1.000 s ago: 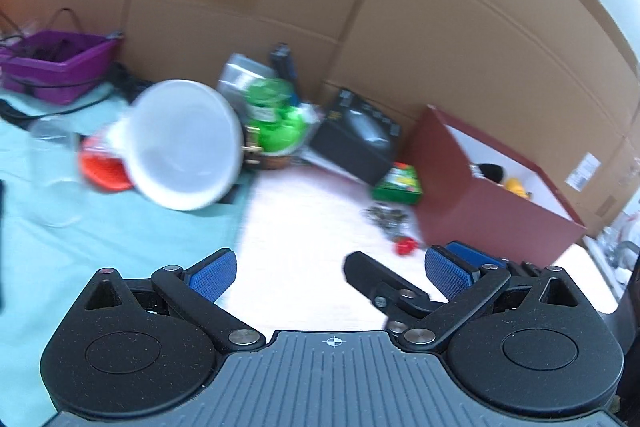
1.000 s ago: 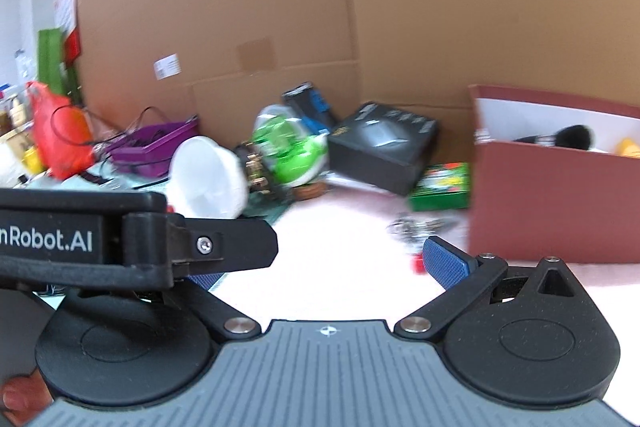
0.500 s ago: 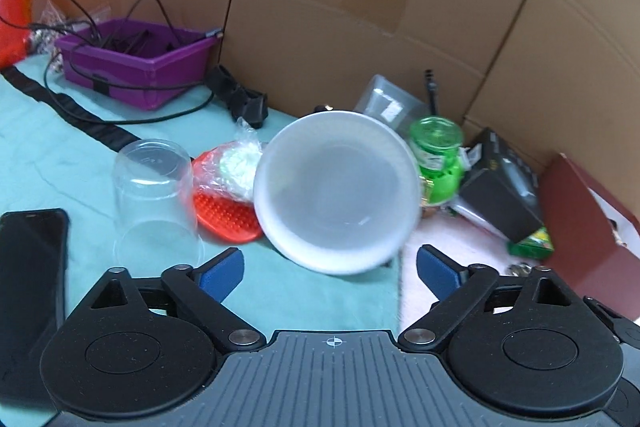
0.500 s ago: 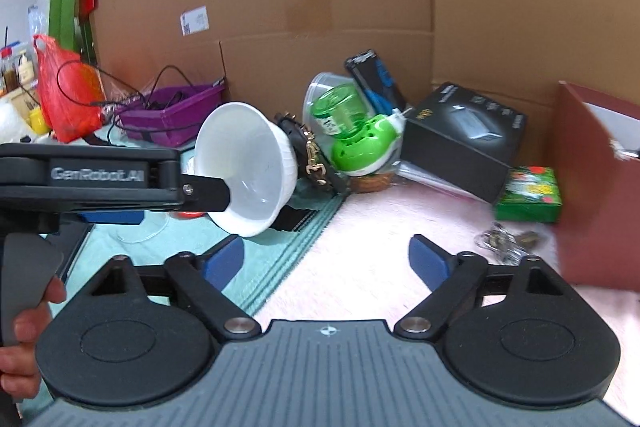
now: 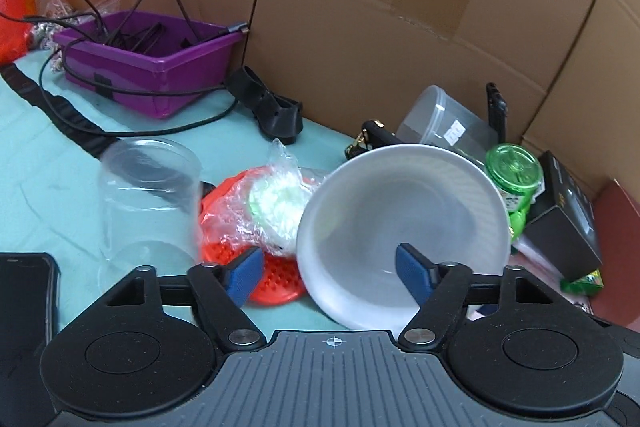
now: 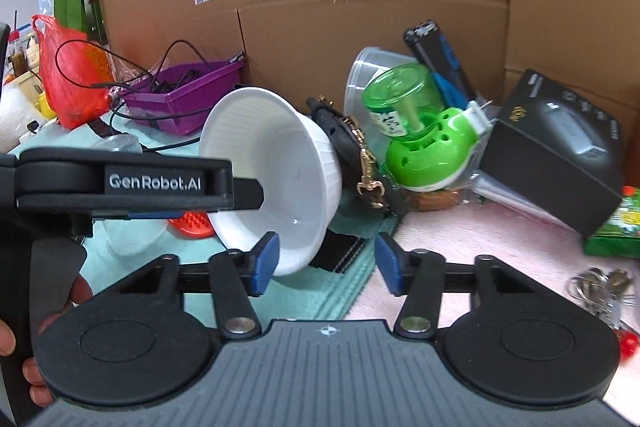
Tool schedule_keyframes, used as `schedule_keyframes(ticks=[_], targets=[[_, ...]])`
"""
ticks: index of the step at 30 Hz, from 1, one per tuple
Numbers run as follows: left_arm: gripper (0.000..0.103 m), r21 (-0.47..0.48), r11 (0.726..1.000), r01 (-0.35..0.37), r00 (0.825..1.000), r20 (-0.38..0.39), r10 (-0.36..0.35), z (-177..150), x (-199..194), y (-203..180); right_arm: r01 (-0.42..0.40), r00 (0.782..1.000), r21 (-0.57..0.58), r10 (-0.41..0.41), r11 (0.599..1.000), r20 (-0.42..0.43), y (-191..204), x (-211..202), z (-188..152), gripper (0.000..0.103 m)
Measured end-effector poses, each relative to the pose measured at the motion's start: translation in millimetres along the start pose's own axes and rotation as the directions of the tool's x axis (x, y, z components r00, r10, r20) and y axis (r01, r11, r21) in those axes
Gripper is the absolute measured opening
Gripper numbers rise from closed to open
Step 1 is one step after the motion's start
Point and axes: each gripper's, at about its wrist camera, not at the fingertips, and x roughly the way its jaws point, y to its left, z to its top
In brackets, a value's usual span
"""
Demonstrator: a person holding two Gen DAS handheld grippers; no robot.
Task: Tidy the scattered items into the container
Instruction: 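Withdraw both grippers from the box toward the white bowl, then close the left gripper on the white bowl rim while the right gripper closes beside it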
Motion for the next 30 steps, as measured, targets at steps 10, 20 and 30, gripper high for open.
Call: schedule_keyframes(ticks=[10,20,30], targets=[[0.038,0.013,1.0,0.001,1.0,-0.013,-0.001,1.4,6.8,4.5,-0.033,0.999,0.022,0.033,0.999,-0.026,-5.2,14.3,2.6,0.015],[0.027,0.015,1.0,0.003,1.0,-0.026,-0.002,-13.9,-21.1,-17.1,-0.027,1.0,0.065,0.028,0.998,-0.015,-11.1,-15.0,-9.0,0.013],[0.027,0.103,0.988,0.115,0.993,0.009,-0.117,-23.0,-61.6,-90.2,0.049,0.995,0.112,-0.058,0.992,0.077,-40.1,-85.8,-22.3,0.013]])
